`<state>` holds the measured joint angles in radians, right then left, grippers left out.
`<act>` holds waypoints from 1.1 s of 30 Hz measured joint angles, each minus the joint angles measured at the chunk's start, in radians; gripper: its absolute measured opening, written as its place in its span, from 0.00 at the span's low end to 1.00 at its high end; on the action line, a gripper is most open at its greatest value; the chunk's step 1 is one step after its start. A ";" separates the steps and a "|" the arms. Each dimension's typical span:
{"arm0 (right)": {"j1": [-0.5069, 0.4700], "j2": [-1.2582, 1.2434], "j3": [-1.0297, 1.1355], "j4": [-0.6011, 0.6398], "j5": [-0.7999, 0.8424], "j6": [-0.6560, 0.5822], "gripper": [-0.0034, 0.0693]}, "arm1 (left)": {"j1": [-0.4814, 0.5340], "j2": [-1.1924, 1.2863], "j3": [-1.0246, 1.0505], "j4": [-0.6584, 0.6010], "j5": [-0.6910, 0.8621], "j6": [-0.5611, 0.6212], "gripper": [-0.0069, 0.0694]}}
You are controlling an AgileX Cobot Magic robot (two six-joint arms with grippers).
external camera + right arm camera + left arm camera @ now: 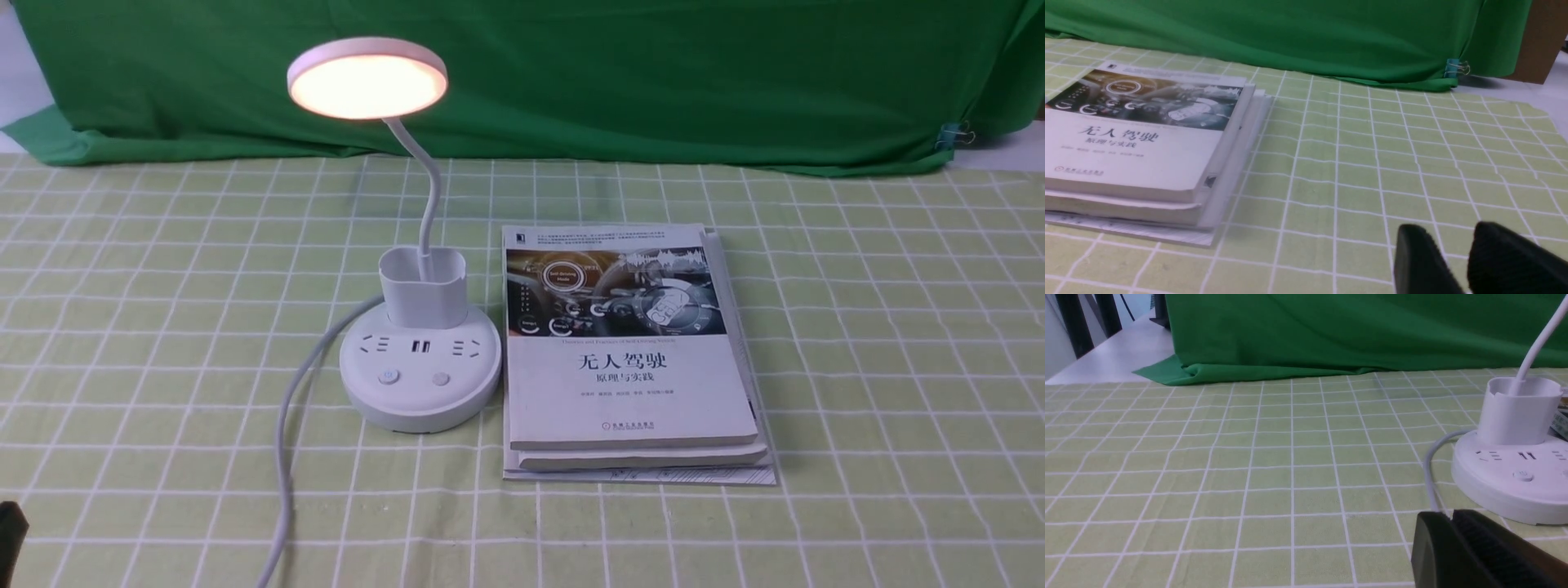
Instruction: Turn on the table lamp on the green coffee tablecloth with your hand.
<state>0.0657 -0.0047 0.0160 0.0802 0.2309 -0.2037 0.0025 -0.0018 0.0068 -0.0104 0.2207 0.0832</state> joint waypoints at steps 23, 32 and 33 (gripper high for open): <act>0.000 0.000 0.000 0.000 0.000 0.000 0.38 | 0.000 0.000 0.000 -0.019 0.002 -0.009 0.15; 0.000 0.000 0.000 0.000 0.000 0.000 0.38 | 0.000 0.000 0.000 -0.052 0.013 -0.051 0.15; 0.000 0.000 0.000 0.000 0.000 0.000 0.38 | 0.000 0.000 0.000 -0.052 0.014 -0.054 0.16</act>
<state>0.0657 -0.0047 0.0160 0.0802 0.2309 -0.2037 0.0025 -0.0018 0.0068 -0.0624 0.2350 0.0290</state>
